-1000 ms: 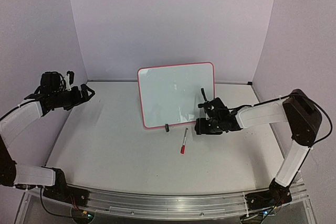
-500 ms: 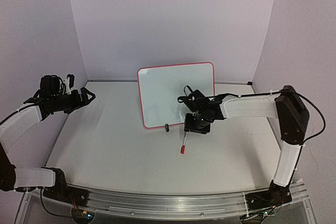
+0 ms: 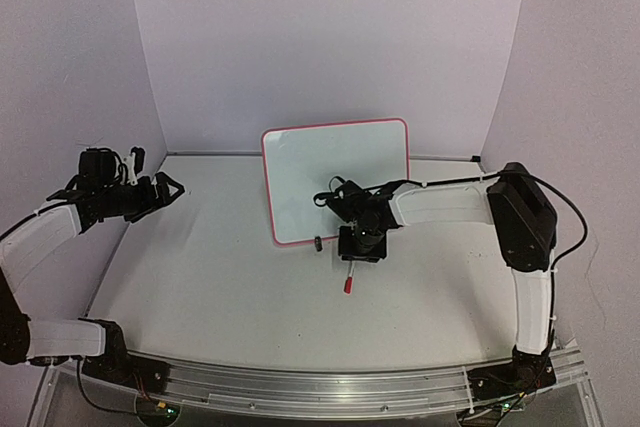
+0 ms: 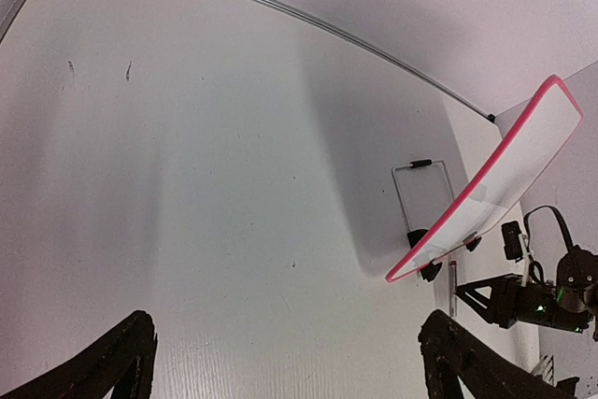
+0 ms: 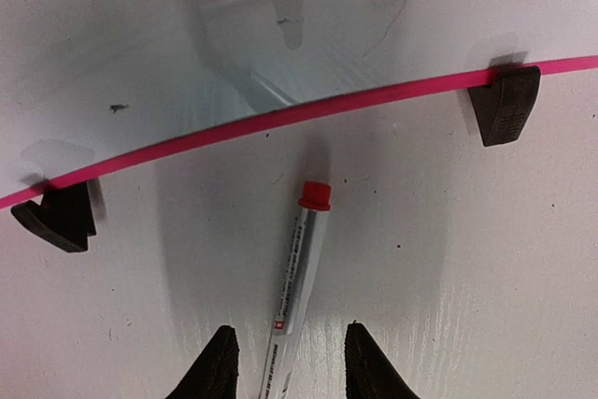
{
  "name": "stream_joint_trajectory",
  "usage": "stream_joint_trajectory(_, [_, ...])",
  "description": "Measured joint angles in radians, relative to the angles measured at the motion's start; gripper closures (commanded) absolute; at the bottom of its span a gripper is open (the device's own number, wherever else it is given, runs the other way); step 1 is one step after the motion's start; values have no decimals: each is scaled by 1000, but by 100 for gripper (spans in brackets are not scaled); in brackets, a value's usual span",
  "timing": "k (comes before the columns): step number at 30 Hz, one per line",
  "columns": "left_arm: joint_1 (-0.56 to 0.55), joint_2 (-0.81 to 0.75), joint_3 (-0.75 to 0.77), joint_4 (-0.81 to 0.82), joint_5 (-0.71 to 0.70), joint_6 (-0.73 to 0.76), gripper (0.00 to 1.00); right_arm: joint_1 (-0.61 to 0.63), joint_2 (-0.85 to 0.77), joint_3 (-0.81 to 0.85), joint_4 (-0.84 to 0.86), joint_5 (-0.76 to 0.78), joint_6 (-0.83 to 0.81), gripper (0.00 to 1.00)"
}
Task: Write a sentence on the whiteboard
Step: Pick up the whiteboard marker from the center of the board.
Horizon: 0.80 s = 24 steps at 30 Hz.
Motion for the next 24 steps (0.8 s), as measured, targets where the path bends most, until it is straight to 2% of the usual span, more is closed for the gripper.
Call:
stream_joint_trajectory(7, [-8,-4,-9,-1,-2,-12,3,3,36,16,-27,21,17,79])
stream_joint_trajectory(11, [-23,-9,-9,-2,-18,-11,4,3,55,23,-32,21,22,80])
stream_joint_trajectory(14, [-59,-9,-9,-4,-47,-4,4,3,58,31,-34,21,23,86])
stream_joint_trajectory(17, [-123,-8,-9,-11,-87,11,4,3,64,36,-33,21,29,100])
stream_joint_trajectory(24, [-312,-27,-25,46,-132,13,6,4,38,29,-33,25,69,100])
